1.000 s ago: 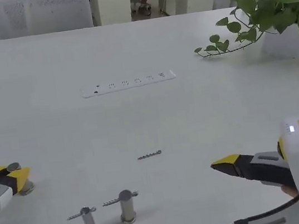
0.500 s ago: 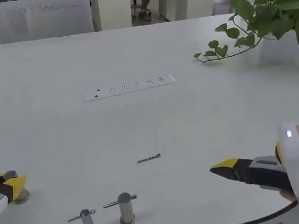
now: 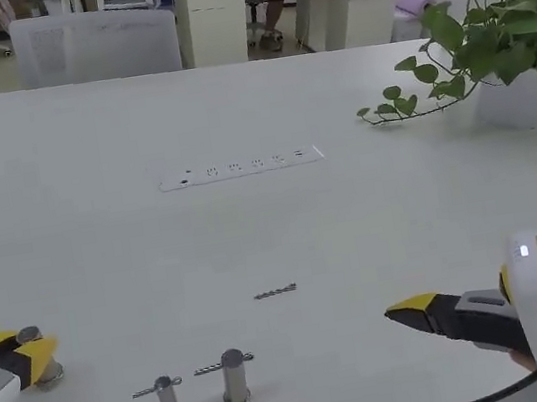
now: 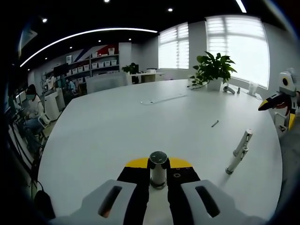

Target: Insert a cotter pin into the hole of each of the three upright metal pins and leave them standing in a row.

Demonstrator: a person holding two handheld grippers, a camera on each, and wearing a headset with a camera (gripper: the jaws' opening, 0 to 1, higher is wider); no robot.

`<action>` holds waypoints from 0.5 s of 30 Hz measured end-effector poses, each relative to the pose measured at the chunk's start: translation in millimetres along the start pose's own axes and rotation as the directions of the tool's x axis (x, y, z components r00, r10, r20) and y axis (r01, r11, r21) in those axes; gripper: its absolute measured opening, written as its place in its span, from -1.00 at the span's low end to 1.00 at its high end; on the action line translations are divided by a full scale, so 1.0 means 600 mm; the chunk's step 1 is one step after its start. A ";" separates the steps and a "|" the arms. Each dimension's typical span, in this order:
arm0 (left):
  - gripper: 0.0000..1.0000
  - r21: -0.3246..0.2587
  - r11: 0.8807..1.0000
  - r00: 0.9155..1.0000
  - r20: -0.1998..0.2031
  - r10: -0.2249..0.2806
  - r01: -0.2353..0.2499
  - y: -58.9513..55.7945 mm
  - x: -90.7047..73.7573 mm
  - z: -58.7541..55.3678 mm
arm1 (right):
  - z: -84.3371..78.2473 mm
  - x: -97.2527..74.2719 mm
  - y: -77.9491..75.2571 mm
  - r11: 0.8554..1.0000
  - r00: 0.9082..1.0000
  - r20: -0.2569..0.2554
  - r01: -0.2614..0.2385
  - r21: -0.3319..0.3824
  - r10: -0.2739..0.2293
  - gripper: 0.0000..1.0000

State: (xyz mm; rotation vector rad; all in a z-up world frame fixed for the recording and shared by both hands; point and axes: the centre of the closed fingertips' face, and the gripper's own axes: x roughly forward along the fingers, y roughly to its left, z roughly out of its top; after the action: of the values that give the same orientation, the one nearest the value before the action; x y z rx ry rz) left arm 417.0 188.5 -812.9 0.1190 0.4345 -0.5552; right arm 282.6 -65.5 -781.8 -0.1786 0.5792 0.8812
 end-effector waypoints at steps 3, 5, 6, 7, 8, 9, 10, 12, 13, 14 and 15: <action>-0.78 0.002 1.000 1.000 -0.007 -0.004 0.004 -0.009 -0.011 -0.005 | 0.001 -0.001 0.003 1.000 1.000 0.002 0.000 -0.001 0.000 0.71; -0.78 -0.001 1.000 1.000 -0.011 -0.007 0.007 -0.013 -0.017 -0.008 | 0.001 -0.001 0.005 1.000 1.000 0.000 -0.001 -0.003 0.001 0.71; -0.78 0.000 1.000 1.000 -0.011 -0.008 0.008 -0.015 -0.020 -0.009 | 0.000 -0.002 0.005 1.000 1.000 -0.001 -0.001 -0.004 0.001 0.72; -0.78 0.002 1.000 1.000 -0.012 -0.010 0.010 -0.018 -0.024 -0.010 | 0.000 -0.002 0.007 1.000 1.000 0.000 -0.001 -0.006 0.001 0.72; -0.78 0.001 1.000 1.000 -0.011 -0.010 0.010 -0.019 -0.027 -0.011 | 0.000 -0.003 0.008 1.000 1.000 0.000 -0.003 -0.006 0.003 0.72; -0.78 0.003 1.000 1.000 -0.011 -0.012 0.012 -0.021 -0.029 -0.011 | 0.000 -0.003 0.009 1.000 1.000 0.001 -0.004 -0.006 0.004 0.72; -0.78 0.001 1.000 1.000 -0.010 -0.016 0.016 -0.024 -0.032 -0.012 | 0.000 -0.003 0.011 1.000 1.000 0.000 -0.005 -0.007 0.005 0.72; -0.78 0.000 1.000 1.000 -0.011 -0.021 0.021 -0.030 -0.038 -0.014 | -0.002 -0.004 0.013 1.000 1.000 -0.006 -0.006 -0.010 0.006 0.72; -0.78 0.005 1.000 1.000 -0.013 -0.022 0.022 -0.032 -0.040 -0.016 | -0.003 -0.005 0.014 1.000 1.000 -0.009 -0.006 -0.012 0.006 0.72; -0.78 0.009 1.000 1.000 -0.016 -0.025 0.025 -0.036 -0.043 -0.018 | -0.004 -0.005 0.014 1.000 1.000 -0.010 -0.007 -0.014 0.007 0.72; -0.78 0.009 1.000 0.999 -0.017 -0.027 0.028 -0.038 -0.045 -0.019 | -0.005 -0.005 0.015 1.000 1.000 -0.012 -0.008 -0.016 0.008 0.72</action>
State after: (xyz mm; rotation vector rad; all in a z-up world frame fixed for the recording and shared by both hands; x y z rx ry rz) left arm 380.2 184.9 -811.5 0.1264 0.4507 -0.5835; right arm 273.1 -62.9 -781.6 -0.1962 0.5849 0.8927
